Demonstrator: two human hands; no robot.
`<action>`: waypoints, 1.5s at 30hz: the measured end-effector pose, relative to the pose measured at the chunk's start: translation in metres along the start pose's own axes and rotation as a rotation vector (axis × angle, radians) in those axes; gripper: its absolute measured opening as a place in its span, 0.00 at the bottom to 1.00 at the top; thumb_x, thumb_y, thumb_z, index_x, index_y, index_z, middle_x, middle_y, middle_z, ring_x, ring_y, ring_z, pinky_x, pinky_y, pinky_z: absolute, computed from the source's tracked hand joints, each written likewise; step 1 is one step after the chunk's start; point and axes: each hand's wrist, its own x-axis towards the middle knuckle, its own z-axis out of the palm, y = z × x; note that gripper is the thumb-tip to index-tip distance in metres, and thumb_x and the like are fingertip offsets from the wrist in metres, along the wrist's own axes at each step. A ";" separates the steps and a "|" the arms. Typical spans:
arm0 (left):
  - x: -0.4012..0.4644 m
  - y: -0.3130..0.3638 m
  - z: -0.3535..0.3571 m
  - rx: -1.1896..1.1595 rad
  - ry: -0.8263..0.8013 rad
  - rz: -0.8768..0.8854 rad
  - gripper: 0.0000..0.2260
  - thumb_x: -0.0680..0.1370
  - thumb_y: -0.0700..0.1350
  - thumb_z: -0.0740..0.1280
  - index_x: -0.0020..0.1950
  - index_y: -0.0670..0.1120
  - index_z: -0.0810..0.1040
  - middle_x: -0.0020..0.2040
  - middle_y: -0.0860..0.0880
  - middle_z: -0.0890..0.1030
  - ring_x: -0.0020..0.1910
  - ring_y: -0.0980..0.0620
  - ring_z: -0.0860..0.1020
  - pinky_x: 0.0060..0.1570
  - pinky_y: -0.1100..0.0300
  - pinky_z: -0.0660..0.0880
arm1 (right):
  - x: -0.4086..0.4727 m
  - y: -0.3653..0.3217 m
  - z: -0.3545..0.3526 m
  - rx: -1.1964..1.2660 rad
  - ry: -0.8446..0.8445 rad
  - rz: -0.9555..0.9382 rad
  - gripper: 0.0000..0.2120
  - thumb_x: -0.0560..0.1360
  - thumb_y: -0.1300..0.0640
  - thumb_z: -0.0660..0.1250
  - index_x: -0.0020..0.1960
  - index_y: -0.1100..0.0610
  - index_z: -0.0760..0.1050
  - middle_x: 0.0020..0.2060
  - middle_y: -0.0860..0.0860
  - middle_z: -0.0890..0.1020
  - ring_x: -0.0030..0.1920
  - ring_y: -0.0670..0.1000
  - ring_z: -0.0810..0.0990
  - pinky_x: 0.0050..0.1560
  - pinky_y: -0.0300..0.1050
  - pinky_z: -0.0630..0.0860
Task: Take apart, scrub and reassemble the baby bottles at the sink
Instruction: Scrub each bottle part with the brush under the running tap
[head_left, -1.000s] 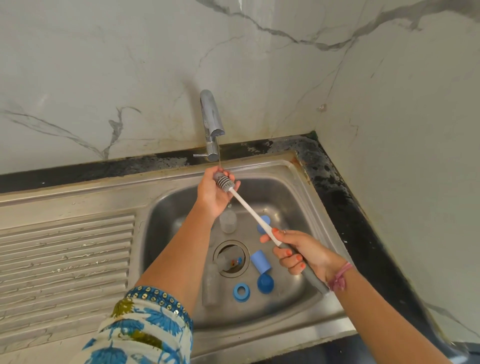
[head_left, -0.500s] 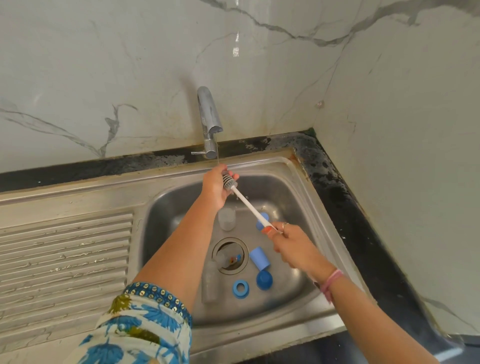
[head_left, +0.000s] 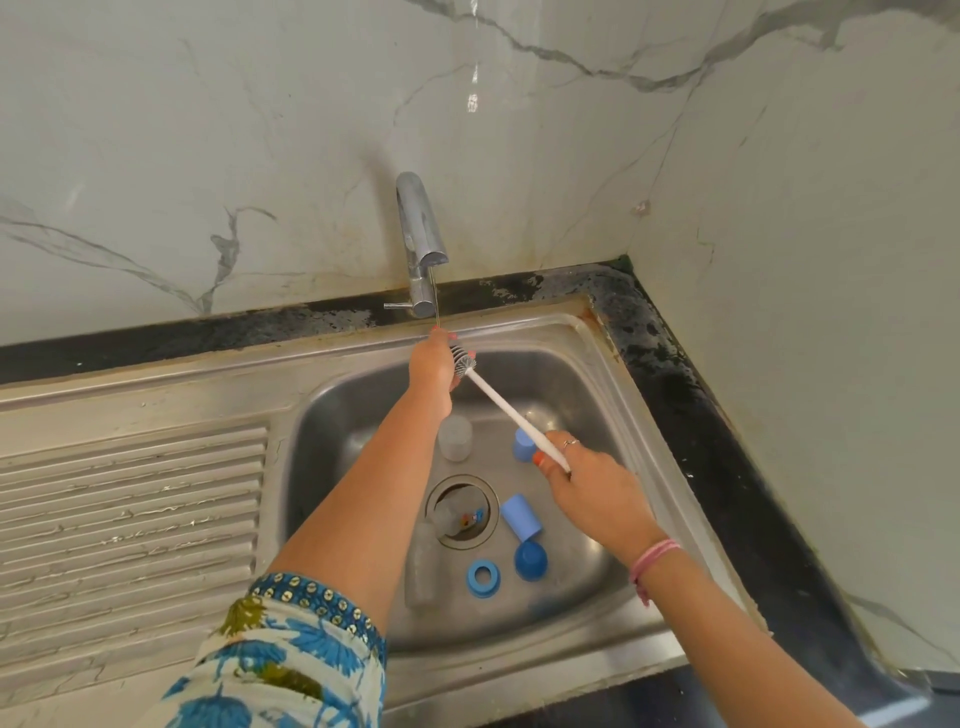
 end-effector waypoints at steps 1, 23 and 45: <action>0.000 -0.001 -0.001 -0.058 -0.012 -0.004 0.13 0.84 0.45 0.56 0.42 0.45 0.73 0.41 0.46 0.75 0.34 0.53 0.77 0.34 0.63 0.75 | 0.000 -0.001 0.000 0.233 -0.068 0.047 0.12 0.81 0.45 0.57 0.56 0.51 0.74 0.32 0.47 0.73 0.30 0.45 0.70 0.33 0.45 0.71; 0.000 0.016 -0.027 -0.052 -0.235 -0.091 0.05 0.79 0.42 0.54 0.45 0.46 0.68 0.33 0.49 0.68 0.27 0.56 0.61 0.25 0.65 0.58 | -0.010 -0.004 -0.024 0.687 -0.063 0.172 0.10 0.82 0.52 0.57 0.61 0.47 0.73 0.28 0.48 0.72 0.26 0.44 0.68 0.25 0.38 0.67; 0.001 0.004 -0.015 -0.573 -0.118 0.001 0.08 0.82 0.38 0.60 0.45 0.42 0.76 0.38 0.48 0.77 0.35 0.56 0.74 0.38 0.65 0.73 | -0.004 -0.051 0.009 0.163 0.047 0.014 0.15 0.82 0.49 0.54 0.66 0.50 0.71 0.32 0.48 0.71 0.31 0.47 0.70 0.33 0.41 0.68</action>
